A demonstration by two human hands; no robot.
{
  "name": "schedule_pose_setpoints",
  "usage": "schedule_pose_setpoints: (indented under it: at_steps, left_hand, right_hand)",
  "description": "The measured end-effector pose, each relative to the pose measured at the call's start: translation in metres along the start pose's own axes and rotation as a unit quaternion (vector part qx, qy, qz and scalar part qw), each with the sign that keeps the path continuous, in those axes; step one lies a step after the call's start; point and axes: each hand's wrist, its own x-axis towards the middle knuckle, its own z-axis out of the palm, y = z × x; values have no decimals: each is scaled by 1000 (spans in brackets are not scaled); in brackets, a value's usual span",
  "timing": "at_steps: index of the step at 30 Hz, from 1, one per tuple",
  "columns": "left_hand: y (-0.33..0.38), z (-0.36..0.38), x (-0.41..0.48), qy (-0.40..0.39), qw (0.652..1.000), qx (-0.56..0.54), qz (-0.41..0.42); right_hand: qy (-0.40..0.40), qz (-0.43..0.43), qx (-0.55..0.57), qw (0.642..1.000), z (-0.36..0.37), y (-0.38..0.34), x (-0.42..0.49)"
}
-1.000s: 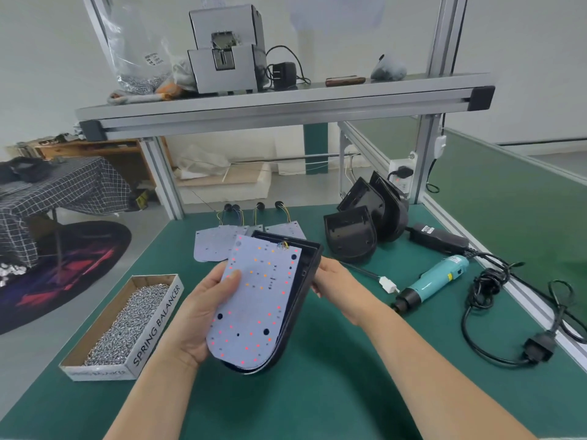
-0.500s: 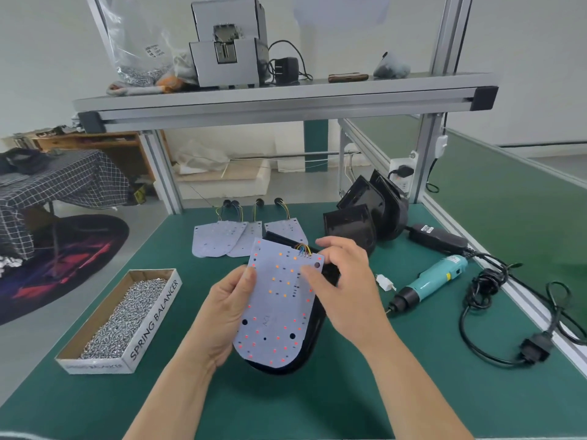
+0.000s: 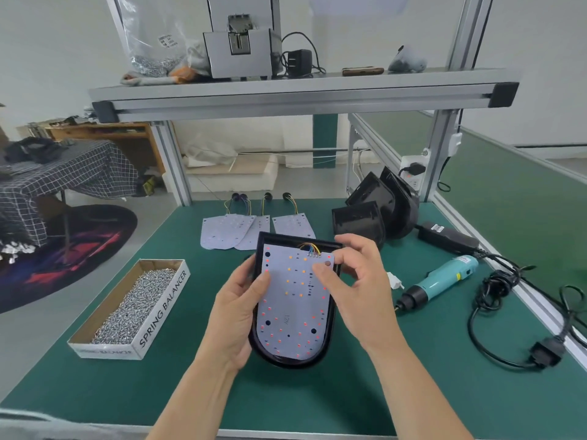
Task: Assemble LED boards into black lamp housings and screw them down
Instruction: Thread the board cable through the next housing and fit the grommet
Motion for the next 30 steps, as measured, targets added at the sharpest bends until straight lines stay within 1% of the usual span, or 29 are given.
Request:
schedule_pose_setpoints:
  at_steps: [2,3,5,7,11,15,18,20,22,23,24,26,27,28,30]
  left_hand:
    - [-2,1,-3,4,1000,-8,-9]
    - [-3,1,-3,5,1000,-9,-9]
    - [-5,-1,-3,5,1000,-5,-4]
    - [-5,-5,-3,-3,1000,0,0]
    - [2,-6,-1,-39,999,22,-10]
    - [9,-3,1,-37,998,42,-11]
    - [12,-2,2,-31,999,40,-6]
    - [14,-1,1,-32,999,32,-8]
    - [17,0,-1,-54,998,19,-20]
    - [18,1,-2,-71,997,19,-28]
    - [18,3,-4,-88,995,23,-36]
    - [18,6,-6,-112,992,28,-52]
    - [17,8,-7,-116,991,25,-60]
    - [18,9,-7,-116,991,21,-66]
    - [18,8,-7,-109,991,8,-73]
  right_hand:
    - [15,-33,-20,999,1,-2,-7]
    - [20,-36,-6,999,3,-2,-10]
    - [23,-7,44,999,4,-3,-13]
    - [11,18,71,997,4,-3,-12]
    - [-10,35,83,996,6,-1,-14]
    - [-41,66,78,994,7,-1,-11]
    - [-70,85,100,989,4,-1,-5]
    - [-97,106,172,975,2,-1,0]
    - [-104,145,280,943,-4,1,9]
    - [-121,162,311,929,-8,2,12]
    - [-159,164,310,923,-11,2,14]
    - [-272,130,235,924,-10,2,12]
    - [-315,119,193,922,-6,0,9]
    - [-332,114,165,922,-3,-3,8]
    - [-310,100,114,939,3,0,9]
